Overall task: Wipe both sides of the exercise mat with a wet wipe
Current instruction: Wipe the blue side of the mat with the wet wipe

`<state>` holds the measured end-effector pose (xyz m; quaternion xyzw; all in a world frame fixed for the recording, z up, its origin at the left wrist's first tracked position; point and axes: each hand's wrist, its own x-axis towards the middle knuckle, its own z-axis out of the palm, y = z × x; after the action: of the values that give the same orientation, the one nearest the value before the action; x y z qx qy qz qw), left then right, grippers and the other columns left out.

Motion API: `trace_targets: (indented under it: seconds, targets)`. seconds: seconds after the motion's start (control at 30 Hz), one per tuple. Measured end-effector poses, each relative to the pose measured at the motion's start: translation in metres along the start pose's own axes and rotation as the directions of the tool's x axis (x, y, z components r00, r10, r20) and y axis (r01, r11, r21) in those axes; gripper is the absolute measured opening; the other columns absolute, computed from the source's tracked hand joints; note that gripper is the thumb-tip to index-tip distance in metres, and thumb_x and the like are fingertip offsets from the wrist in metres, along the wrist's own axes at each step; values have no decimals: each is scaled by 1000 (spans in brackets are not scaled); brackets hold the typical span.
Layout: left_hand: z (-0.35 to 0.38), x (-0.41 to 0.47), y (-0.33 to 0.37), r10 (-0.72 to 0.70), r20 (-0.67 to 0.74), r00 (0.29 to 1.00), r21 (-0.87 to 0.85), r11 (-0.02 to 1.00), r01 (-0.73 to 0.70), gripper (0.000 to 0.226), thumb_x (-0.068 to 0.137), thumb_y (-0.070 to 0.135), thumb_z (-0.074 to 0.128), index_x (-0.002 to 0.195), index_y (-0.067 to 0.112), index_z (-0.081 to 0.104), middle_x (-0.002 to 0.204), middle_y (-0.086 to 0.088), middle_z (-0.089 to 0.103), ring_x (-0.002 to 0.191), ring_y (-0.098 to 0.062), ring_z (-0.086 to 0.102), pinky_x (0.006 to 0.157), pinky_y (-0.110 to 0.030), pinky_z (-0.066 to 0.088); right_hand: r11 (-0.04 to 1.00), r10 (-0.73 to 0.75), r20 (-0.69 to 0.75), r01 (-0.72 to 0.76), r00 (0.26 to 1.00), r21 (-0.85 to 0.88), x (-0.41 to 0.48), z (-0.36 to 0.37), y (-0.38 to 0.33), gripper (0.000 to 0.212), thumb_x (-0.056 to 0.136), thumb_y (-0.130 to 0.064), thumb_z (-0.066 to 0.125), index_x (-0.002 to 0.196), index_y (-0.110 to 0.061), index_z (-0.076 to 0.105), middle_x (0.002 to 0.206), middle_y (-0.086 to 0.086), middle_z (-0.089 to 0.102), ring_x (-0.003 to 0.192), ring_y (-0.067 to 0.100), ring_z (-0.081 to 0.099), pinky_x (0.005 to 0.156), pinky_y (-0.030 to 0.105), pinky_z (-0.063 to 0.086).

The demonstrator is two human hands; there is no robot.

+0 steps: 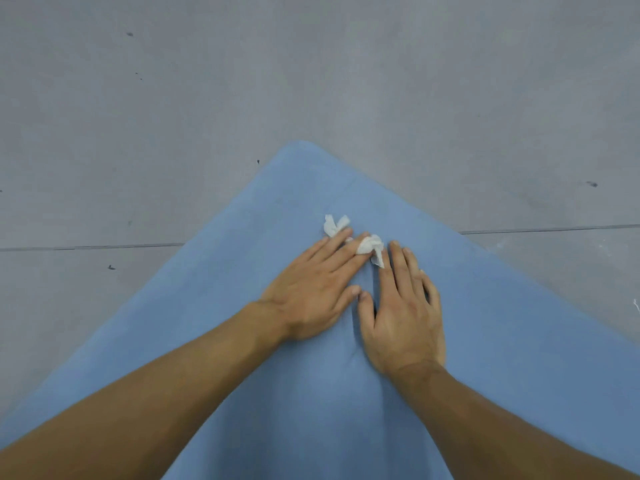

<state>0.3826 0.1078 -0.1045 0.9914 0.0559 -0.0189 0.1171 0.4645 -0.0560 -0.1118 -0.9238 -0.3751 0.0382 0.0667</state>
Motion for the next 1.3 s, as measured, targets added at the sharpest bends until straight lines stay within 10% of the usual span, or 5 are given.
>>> trace_targets:
  seconds: [0.87,1.3]
  targets:
    - [15,-104,32,-138,19,990,56,989,136,66,105,46,32,165,22,19,173,5,12,160,-13,3,129,-44,8,991,-131,84,128,988,49,-20,-6,32,75,102,-55,11,166,-16,17,174,-2,10,160,14,4,128,35,4]
    - [13,-96,32,-134,78,988,99,987,126,65,106,50,20,166,26,8,173,10,0,159,-11,-5,128,-39,-3,997,71,43,-71,997,3,-124,-17,116,79,99,-65,27,164,-21,26,173,-1,18,160,15,12,127,38,12]
